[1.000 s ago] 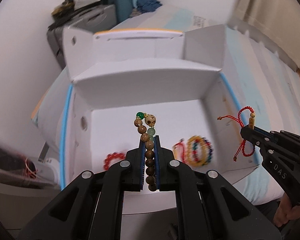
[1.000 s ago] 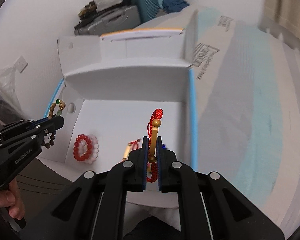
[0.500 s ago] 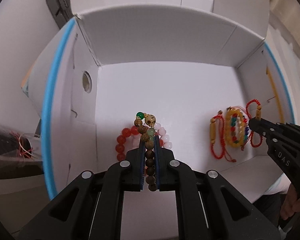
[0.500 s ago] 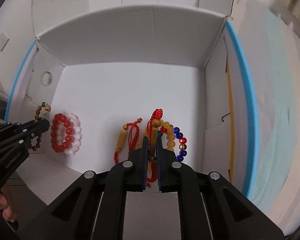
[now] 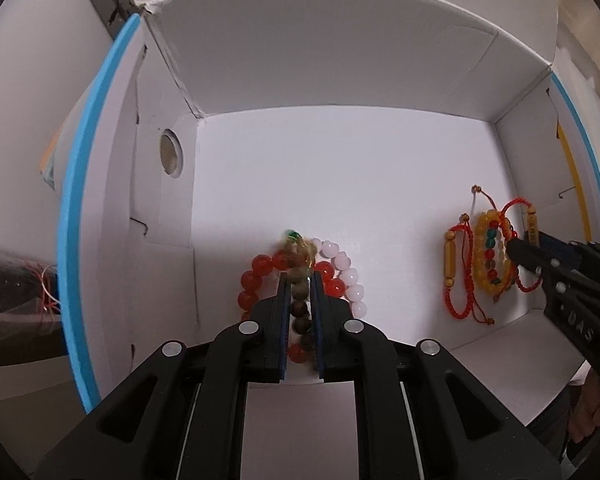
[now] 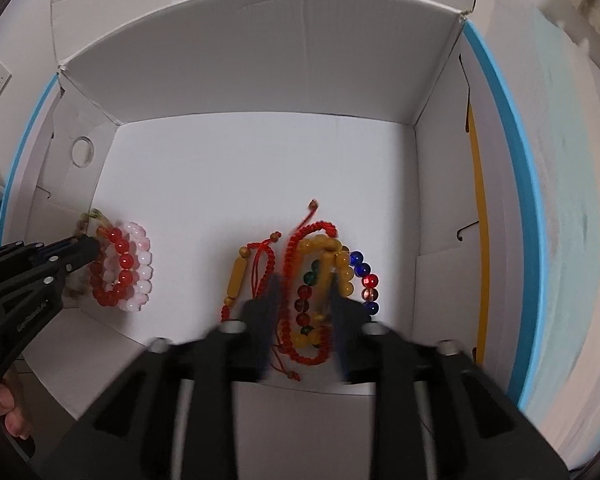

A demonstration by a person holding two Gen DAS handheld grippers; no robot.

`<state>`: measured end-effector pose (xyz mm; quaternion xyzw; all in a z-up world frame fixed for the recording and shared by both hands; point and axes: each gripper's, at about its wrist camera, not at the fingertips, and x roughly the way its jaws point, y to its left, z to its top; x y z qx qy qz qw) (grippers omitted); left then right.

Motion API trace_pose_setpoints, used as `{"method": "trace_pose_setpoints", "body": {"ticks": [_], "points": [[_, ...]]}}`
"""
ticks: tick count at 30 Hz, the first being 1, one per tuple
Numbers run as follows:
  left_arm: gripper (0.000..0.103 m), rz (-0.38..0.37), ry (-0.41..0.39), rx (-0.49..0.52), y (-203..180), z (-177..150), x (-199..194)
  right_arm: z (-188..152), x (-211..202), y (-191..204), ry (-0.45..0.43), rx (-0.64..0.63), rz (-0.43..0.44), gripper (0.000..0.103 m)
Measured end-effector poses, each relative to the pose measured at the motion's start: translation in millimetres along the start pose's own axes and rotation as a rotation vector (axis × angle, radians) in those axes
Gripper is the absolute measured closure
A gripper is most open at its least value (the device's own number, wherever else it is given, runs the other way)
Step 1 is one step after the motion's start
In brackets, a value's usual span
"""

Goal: Organize jewelry

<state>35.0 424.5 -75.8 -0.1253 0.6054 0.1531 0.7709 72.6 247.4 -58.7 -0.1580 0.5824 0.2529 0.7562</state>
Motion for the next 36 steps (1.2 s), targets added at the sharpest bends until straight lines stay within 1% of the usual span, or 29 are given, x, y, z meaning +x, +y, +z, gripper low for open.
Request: {"method": "trace_pose_setpoints", "body": {"ticks": [2,3,4,6,7,8,10,11,12,13,14,15,16,19,20,26,31,33,36], "points": [[0.092,-0.003,-0.006,-0.003,3,1,-1,-1,-5,2,-0.012,-0.006,0.001,0.064],[0.084,-0.003,-0.013,-0.005,2,1,-3,-1,-6,3,-0.015,-0.006,0.004,0.062],[0.08,-0.002,-0.028,-0.006,2,0,-8,-1,-9,3,-0.021,-0.004,0.009,0.06],[0.06,-0.001,-0.071,-0.015,1,-1,-20,-3,-18,3,-0.051,-0.001,0.013,0.047],[0.052,-0.001,-0.09,-0.015,1,-2,-26,-4,-23,3,-0.064,-0.001,0.016,0.046],[0.048,-0.004,-0.12,-0.016,0,-3,-35,-4,-29,3,-0.082,-0.001,0.022,0.045],[0.027,-0.005,-0.174,-0.017,3,-11,-48,-8,-41,3,-0.116,0.003,0.016,0.036],[0.023,0.002,-0.209,-0.02,3,-14,-58,-8,-48,2,-0.136,0.007,0.014,0.029],[0.017,0.006,-0.244,-0.023,4,-18,-67,-11,-53,1,-0.157,0.008,0.011,0.027],[0.015,0.007,-0.267,-0.026,7,-22,-75,-15,-61,1,-0.181,0.011,0.005,0.026],[0.013,0.009,-0.28,-0.027,2,-28,-76,-18,-66,-1,-0.194,0.014,0.003,0.024],[0.01,0.009,-0.301,-0.028,2,-34,-83,-21,-72,-3,-0.21,0.02,0.004,0.019],[0.007,0.012,-0.313,-0.028,4,-38,-86,-24,-77,-4,-0.224,0.027,0.004,0.017],[0.006,0.025,-0.356,-0.034,8,-53,-98,-39,-96,-9,-0.283,0.052,-0.006,0.012],[0.006,0.027,-0.362,-0.039,9,-56,-99,-38,-101,-6,-0.299,0.059,-0.009,0.01],[0.006,0.028,-0.41,-0.033,6,-83,-117,-77,-128,-4,-0.388,0.087,-0.045,0.008],[0.006,0.037,-0.45,-0.005,-2,-110,-128,-113,-145,-1,-0.44,0.107,-0.058,0.008],[0.006,0.043,-0.46,0.009,-5,-120,-129,-122,-148,1,-0.457,0.112,-0.059,0.008],[0.006,0.026,-0.47,-0.001,-4,-132,-132,-135,-152,3,-0.473,0.119,-0.061,0.008]]}}
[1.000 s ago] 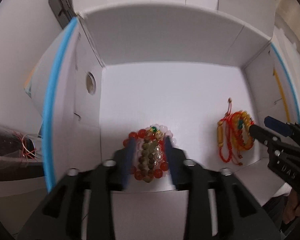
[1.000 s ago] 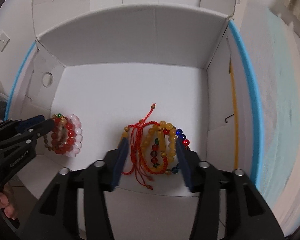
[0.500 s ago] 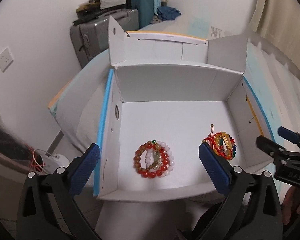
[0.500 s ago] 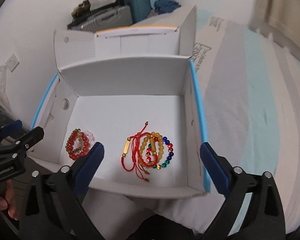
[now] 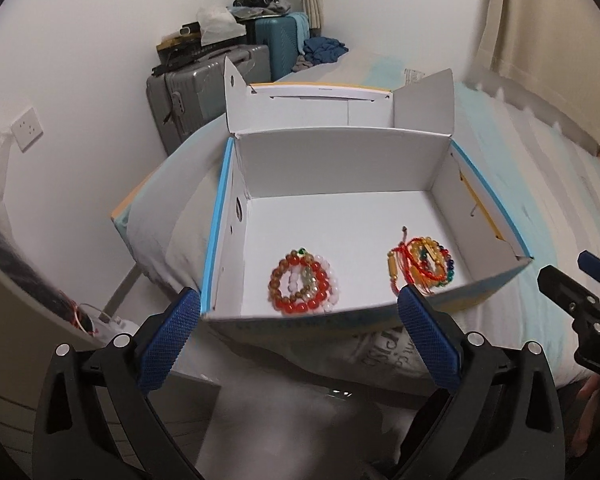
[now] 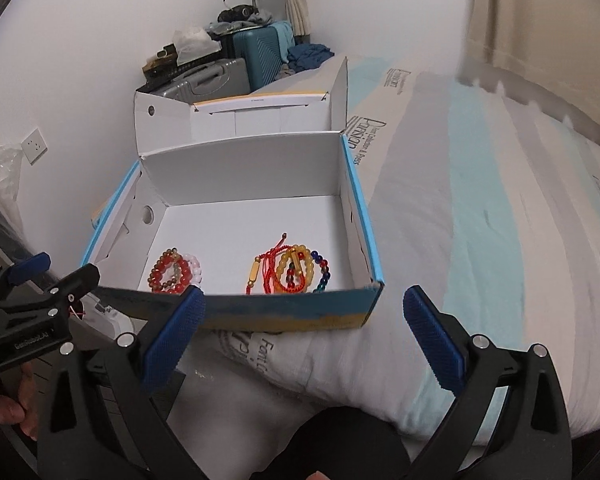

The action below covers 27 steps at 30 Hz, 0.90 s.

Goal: Organize jewelry

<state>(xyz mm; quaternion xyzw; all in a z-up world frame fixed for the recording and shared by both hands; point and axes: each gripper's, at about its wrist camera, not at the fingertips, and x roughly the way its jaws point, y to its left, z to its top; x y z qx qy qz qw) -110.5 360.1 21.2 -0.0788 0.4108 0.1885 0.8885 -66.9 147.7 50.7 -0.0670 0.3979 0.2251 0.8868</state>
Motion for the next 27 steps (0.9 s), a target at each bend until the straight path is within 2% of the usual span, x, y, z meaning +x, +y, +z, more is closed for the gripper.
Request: {"method": "trace_pose_setpoints", "body": {"ticks": [14,27], "points": [[0.006,0.016,-0.029,0.001,-4,-11,-17,-10,-13,6,-0.007,-0.008,-0.004,0.008],[0.006,0.008,-0.012,-0.007,-6,-10,-12,-12,-12,6,-0.001,-0.007,-0.003,0.008]]}}
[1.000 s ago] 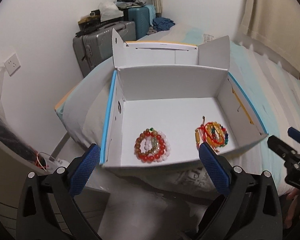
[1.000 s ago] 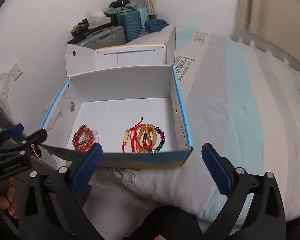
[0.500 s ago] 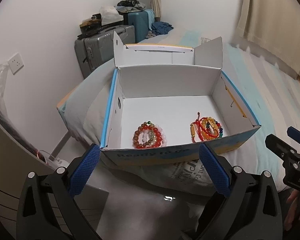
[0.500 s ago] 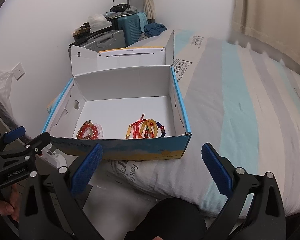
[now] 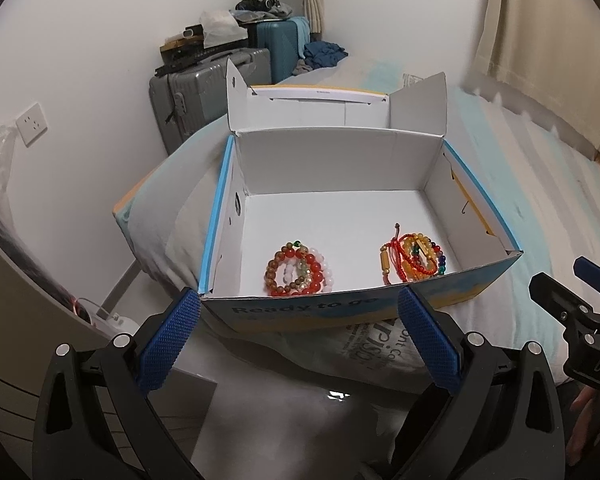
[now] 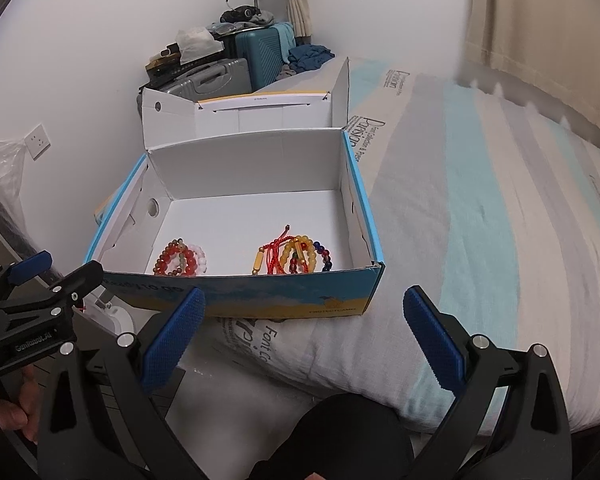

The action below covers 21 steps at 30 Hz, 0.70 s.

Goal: Organize jewelry

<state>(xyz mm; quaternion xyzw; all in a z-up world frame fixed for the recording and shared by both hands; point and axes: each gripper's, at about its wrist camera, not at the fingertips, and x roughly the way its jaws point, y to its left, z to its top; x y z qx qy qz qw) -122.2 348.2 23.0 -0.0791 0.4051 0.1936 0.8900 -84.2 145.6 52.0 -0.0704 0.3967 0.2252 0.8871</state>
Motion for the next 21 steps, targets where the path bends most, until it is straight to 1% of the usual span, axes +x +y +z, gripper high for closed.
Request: {"method": "trace_pose_setpoints", "body": {"ticks": [5,9,12,15,19,21], "points": [[0.006,-0.001,0.002,0.0,-0.7,-0.7,1.9,0.0,0.1,0.1,0.002,0.002,0.001,0.008],[0.006,-0.019,0.012,-0.025,2.2,0.2,2.3,0.5,0.3,0.3,0.0,0.002,-0.001,0.008],[0.006,-0.046,0.016,-0.04,2.2,1.1,2.7,0.3,0.3,0.3,0.001,0.002,0.0,0.008],[0.006,0.011,0.007,-0.033,-0.3,1.3,1.3,1.0,0.9,0.5,0.004,0.004,-0.002,0.008],[0.006,0.029,-0.006,-0.068,2.1,1.1,0.9,1.4,1.1,0.7,0.005,0.004,-0.001,0.008],[0.006,0.029,0.012,-0.074,1.4,0.9,3.3,1.2,1.1,0.7,0.005,0.003,-0.002,0.008]]}}
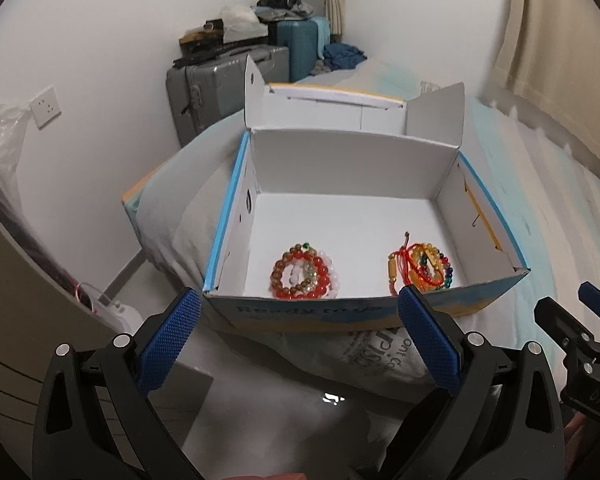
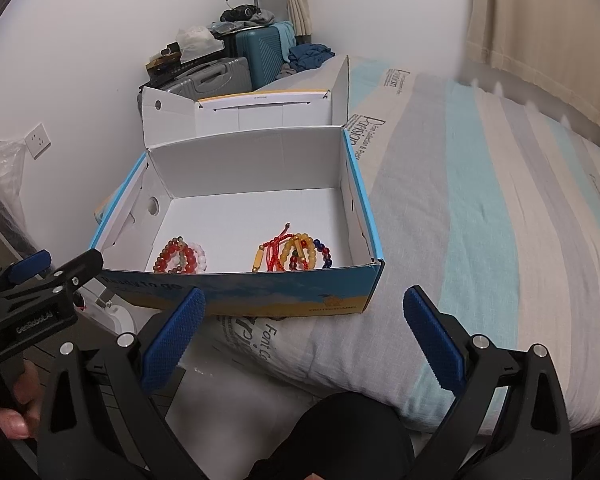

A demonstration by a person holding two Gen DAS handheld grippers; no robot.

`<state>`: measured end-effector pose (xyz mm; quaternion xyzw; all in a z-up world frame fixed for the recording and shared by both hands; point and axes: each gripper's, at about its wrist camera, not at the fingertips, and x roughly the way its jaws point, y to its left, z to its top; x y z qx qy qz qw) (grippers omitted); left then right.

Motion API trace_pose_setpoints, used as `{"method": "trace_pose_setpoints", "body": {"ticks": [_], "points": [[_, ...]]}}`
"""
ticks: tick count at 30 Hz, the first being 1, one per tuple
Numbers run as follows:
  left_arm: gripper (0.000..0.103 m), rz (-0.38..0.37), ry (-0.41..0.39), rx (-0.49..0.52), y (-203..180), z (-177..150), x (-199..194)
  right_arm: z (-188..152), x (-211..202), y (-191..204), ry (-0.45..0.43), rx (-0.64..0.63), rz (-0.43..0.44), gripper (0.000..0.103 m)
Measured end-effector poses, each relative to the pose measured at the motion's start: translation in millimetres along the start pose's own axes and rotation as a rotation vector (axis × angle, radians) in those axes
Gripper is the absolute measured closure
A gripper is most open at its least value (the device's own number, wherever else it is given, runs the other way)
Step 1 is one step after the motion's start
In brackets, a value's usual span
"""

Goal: Organize jewelry

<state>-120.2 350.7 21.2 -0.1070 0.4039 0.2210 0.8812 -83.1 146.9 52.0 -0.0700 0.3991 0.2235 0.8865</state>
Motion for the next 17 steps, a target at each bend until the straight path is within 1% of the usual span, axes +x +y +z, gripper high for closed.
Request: {"method": "trace_pose_setpoints", "body": {"ticks": [2,3,5,6,8,10,11,13,17], "points": [[0.006,-0.044,0.019,-0.01,0,-1,2,0,0,0,0.002,0.0,0.0,0.008],[0.006,-0.054,0.012,-0.017,0,-1,1,0,0,0,0.002,0.0,0.0,0.008],[0.006,-0.039,-0.037,-0.018,-1,-4,-6,-1,1,-1,0.003,0.001,0.001,0.008],[0.006,-0.037,-0.047,-0.007,-3,-4,-8,-1,1,-1,0.003,0.002,0.001,0.007],[0.006,-0.03,-0.054,0.024,-7,-4,-9,-2,1,-2,0.004,0.001,0.002,0.008],[0.006,0.018,-0.055,0.062,-12,-3,-8,-2,1,-3,0.003,0.003,0.003,0.007],[0.006,0.027,-0.053,0.07,-13,-3,-8,-2,1,-4,0.003,0.004,0.003,0.008],[0.006,0.015,-0.056,0.061,-11,-3,-9,-3,1,-4,0.002,0.006,0.004,0.008],[0.006,-0.006,-0.029,0.034,-6,-2,-5,-3,1,-5,0.002,0.004,0.004,0.008]]}}
